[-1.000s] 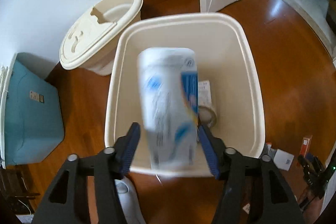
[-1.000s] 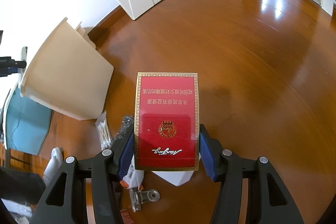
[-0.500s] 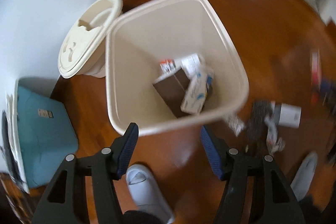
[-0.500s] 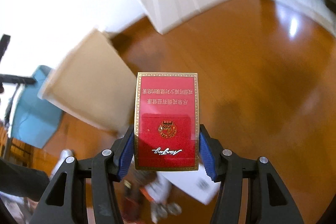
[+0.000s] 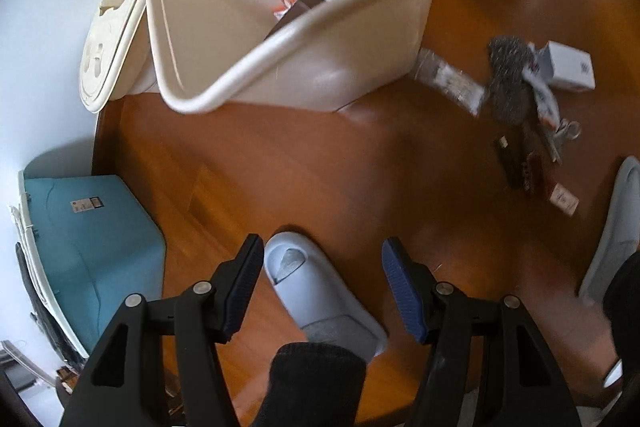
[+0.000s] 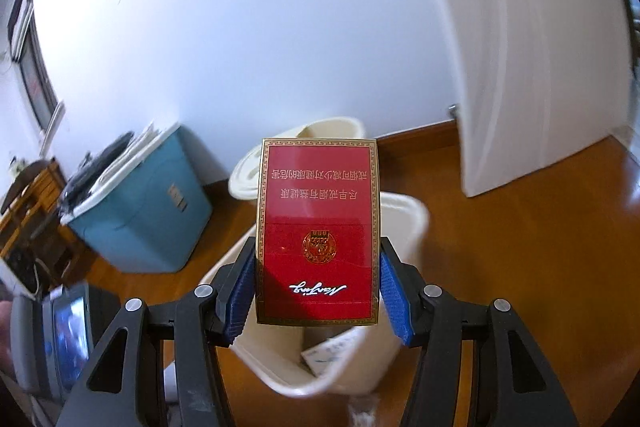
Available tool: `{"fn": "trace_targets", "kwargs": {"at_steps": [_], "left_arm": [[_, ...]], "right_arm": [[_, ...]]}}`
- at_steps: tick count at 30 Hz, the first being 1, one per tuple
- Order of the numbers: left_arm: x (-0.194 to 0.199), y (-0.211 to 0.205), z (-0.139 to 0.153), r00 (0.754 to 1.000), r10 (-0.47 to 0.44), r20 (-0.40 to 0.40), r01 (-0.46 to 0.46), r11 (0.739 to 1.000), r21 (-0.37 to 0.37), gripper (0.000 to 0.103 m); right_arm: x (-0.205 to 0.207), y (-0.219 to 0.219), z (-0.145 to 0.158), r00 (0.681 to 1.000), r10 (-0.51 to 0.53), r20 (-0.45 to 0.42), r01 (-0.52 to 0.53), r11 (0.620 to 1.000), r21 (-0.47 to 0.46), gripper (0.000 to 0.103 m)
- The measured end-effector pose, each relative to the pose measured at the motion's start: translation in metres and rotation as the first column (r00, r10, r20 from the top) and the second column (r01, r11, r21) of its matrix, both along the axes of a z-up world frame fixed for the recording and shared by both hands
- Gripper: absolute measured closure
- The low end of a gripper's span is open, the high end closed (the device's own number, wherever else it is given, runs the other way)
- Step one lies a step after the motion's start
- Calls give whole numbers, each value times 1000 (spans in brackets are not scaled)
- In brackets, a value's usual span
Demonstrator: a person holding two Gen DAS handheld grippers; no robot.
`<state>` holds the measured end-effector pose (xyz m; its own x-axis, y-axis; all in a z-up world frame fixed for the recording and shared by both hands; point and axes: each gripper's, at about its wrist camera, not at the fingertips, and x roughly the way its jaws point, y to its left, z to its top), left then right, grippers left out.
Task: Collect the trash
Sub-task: 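Drop the Simvastatin box into the wastebasket with the left tool while the right tool drops the red pack, then lower the right tool to the pile and grasp the white BUY box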
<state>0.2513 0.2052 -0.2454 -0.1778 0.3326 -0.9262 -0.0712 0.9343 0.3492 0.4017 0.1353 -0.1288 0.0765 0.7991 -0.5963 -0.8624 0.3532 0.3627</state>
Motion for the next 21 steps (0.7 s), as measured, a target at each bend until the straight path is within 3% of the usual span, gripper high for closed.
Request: {"fn": "trace_targets", "kwargs": {"at_steps": [7, 15, 17, 21], "left_arm": [[-8, -1, -4, 998, -53, -26, 53, 998, 26, 42], [-3, -10, -8, 996, -82, -38, 83, 996, 38, 42], [-2, -14, -10, 995, -89, -44, 90, 995, 38, 42], [3, -22, -12, 993, -109, -54, 111, 993, 49, 42]], "right_arm": [[-16, 51, -25, 998, 61, 4, -60, 988, -145, 45], [-11, 65, -60, 995, 90, -47, -100, 954, -284, 42], [-14, 62, -59, 995, 94, -34, -99, 953, -287, 28], [-17, 42, -52, 996, 93, -20, -95, 963, -252, 20]]}}
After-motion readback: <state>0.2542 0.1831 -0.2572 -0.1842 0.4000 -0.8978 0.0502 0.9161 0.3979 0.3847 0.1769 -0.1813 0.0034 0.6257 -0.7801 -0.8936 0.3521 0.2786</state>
